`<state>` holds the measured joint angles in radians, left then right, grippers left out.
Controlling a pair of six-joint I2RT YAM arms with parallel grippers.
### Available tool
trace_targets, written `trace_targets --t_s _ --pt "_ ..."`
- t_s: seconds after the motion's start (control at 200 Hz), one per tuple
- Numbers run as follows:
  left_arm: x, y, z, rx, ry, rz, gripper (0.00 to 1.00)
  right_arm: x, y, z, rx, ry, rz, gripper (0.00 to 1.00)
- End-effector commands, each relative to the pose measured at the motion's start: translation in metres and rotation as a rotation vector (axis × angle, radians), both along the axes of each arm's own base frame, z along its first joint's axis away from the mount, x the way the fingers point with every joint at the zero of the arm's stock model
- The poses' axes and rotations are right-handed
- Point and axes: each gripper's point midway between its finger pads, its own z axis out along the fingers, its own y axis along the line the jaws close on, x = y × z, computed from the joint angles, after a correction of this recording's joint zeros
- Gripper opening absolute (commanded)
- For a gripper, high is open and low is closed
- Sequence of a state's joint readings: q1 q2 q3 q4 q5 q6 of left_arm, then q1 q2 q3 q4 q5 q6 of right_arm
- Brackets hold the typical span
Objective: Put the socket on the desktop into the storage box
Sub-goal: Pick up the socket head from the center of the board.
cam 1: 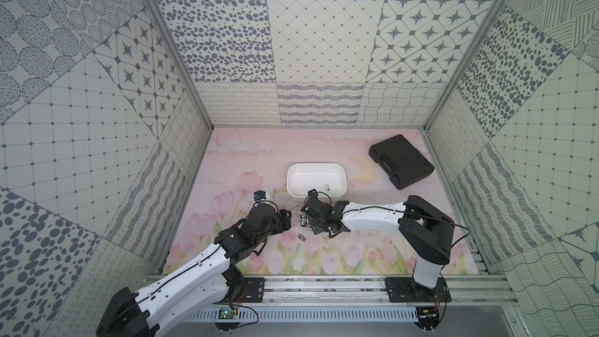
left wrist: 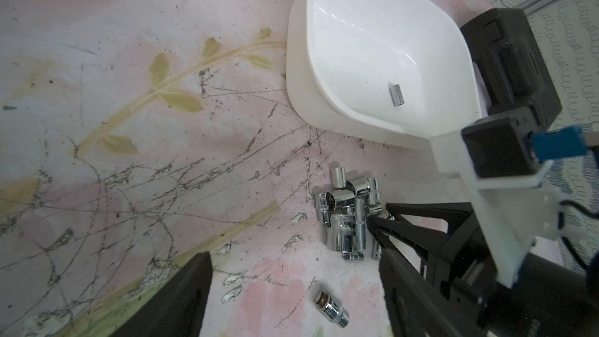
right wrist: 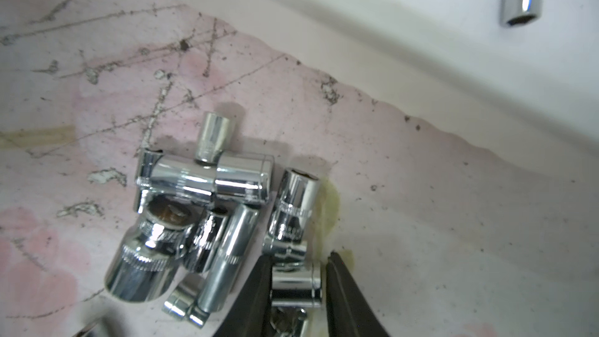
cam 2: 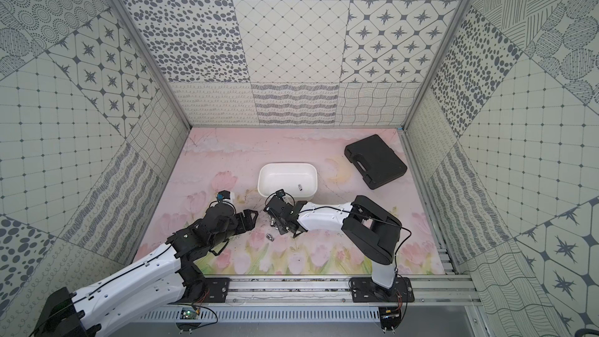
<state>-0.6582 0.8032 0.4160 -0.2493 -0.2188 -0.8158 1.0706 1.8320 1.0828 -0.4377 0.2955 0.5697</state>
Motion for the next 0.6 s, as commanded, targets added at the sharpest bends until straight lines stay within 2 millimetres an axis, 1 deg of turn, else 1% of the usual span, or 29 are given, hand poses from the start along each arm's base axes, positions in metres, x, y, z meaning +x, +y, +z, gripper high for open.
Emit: trace_targets --t_s 0.0,0.07,0.105,0.17,0.24,0.285,0.33,0.355,0.44,0.515,0.595 --pt "0.000 0.001 -0.003 -0.024 0.028 0.041 0.86 0.002 0.005 0.000 0.016 0.005 -0.004 0.30" --pt "-0.002 0.001 -0.009 -0.040 0.072 0.068 0.86 0.002 0.006 0.003 0.022 -0.001 -0.004 0.27" --pt "-0.004 0.001 -0.011 -0.049 0.098 0.080 0.84 0.003 0.005 0.003 0.021 -0.004 -0.004 0.26" --pt "-0.011 0.003 -0.020 -0.051 0.173 0.112 0.80 0.003 0.006 0.007 0.033 -0.014 0.000 0.24" --pt "-0.022 0.009 -0.030 -0.043 0.261 0.161 0.79 0.005 0.007 0.014 0.047 -0.031 0.003 0.23" --pt "-0.032 0.014 -0.037 -0.035 0.328 0.196 0.75 0.005 0.008 0.019 0.058 -0.041 0.010 0.23" --pt "-0.040 0.013 -0.041 -0.052 0.388 0.219 0.68 0.006 0.009 0.025 0.076 -0.053 0.016 0.23" --pt "-0.044 0.012 -0.043 -0.067 0.420 0.228 0.67 0.007 0.010 0.029 0.087 -0.063 0.017 0.23" --pt "-0.060 0.005 -0.054 -0.110 0.519 0.247 0.68 0.008 0.010 0.041 0.117 -0.088 0.025 0.23" --pt "-0.076 0.006 -0.065 -0.116 0.605 0.296 0.68 0.009 0.010 0.052 0.136 -0.113 0.031 0.23" --pt "-0.088 0.005 -0.074 -0.105 0.663 0.321 0.69 0.010 0.009 0.062 0.148 -0.137 0.035 0.23"
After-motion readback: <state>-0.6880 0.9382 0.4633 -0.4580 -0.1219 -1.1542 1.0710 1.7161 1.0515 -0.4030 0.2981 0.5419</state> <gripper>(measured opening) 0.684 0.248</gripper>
